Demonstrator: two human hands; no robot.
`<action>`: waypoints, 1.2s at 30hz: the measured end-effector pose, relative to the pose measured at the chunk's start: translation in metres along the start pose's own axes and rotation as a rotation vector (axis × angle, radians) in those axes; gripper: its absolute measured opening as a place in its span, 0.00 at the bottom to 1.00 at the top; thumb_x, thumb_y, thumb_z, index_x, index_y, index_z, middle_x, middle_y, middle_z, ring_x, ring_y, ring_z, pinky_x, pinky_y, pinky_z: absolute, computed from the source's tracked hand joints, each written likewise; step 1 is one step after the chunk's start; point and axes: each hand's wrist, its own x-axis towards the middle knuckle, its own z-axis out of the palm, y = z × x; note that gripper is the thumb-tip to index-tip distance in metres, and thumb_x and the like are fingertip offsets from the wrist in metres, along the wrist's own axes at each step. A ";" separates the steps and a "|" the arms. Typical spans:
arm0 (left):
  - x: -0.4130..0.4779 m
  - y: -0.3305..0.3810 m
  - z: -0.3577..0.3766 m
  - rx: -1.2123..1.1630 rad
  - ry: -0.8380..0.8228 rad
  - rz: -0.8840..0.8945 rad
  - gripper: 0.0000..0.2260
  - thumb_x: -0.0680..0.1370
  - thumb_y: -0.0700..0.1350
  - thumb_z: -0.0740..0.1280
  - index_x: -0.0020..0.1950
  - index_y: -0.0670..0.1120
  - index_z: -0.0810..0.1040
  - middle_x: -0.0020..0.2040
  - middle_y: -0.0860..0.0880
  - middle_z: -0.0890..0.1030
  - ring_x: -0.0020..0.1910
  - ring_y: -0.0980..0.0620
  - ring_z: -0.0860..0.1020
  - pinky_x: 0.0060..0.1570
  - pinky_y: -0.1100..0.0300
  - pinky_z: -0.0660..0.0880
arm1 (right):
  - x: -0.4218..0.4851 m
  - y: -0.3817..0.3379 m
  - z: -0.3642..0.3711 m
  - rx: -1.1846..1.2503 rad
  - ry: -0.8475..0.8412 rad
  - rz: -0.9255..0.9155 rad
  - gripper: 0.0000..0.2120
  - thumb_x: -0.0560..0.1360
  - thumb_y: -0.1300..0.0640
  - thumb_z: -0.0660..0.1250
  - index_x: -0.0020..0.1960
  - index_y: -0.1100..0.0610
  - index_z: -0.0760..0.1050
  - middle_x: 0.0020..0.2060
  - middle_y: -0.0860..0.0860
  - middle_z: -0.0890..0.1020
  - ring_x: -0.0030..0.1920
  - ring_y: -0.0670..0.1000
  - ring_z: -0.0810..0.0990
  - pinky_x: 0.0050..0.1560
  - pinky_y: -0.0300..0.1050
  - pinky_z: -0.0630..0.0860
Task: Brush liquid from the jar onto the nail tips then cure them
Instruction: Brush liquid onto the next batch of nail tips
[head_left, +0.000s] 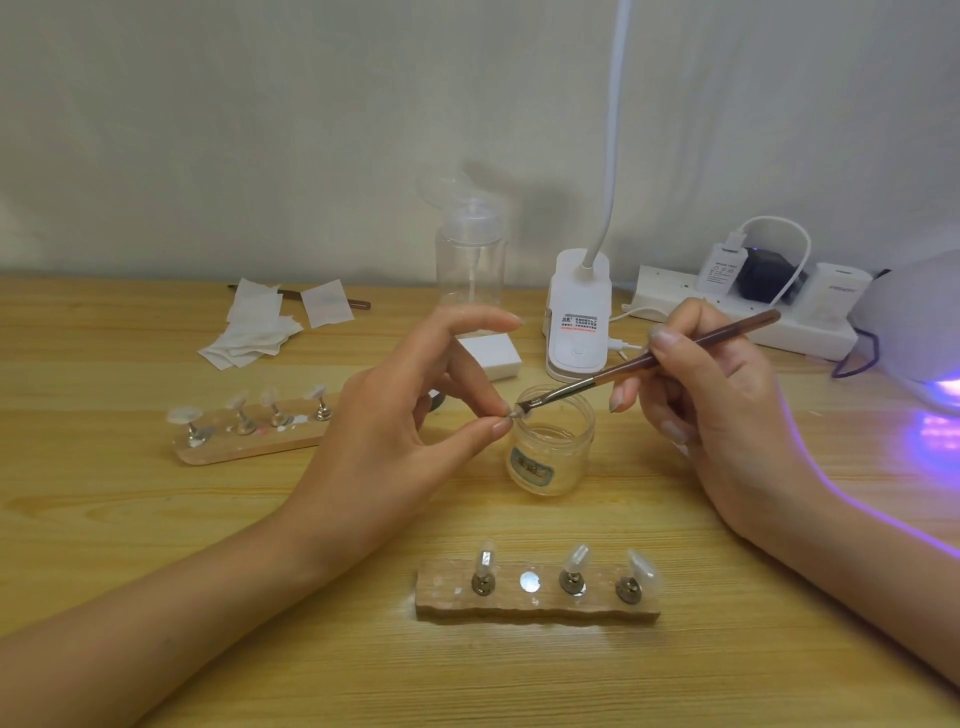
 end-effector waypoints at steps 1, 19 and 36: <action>0.000 0.000 0.000 0.002 0.000 0.001 0.25 0.75 0.37 0.75 0.67 0.54 0.73 0.41 0.55 0.83 0.46 0.58 0.80 0.43 0.75 0.69 | 0.000 0.000 0.000 -0.013 0.025 0.016 0.12 0.78 0.53 0.65 0.40 0.55 0.66 0.29 0.56 0.81 0.21 0.44 0.66 0.22 0.32 0.62; 0.000 0.002 0.000 0.014 -0.004 0.005 0.23 0.74 0.36 0.75 0.65 0.53 0.74 0.41 0.56 0.82 0.45 0.63 0.79 0.44 0.76 0.68 | 0.001 0.002 -0.002 -0.001 -0.002 -0.013 0.10 0.79 0.55 0.64 0.40 0.54 0.68 0.30 0.57 0.81 0.21 0.45 0.67 0.22 0.33 0.63; -0.001 0.001 -0.001 0.008 -0.015 -0.010 0.21 0.75 0.39 0.74 0.65 0.54 0.74 0.42 0.56 0.83 0.47 0.60 0.80 0.44 0.75 0.68 | 0.000 0.001 -0.002 0.023 0.003 -0.012 0.11 0.78 0.55 0.64 0.38 0.53 0.68 0.30 0.57 0.81 0.20 0.45 0.65 0.23 0.33 0.63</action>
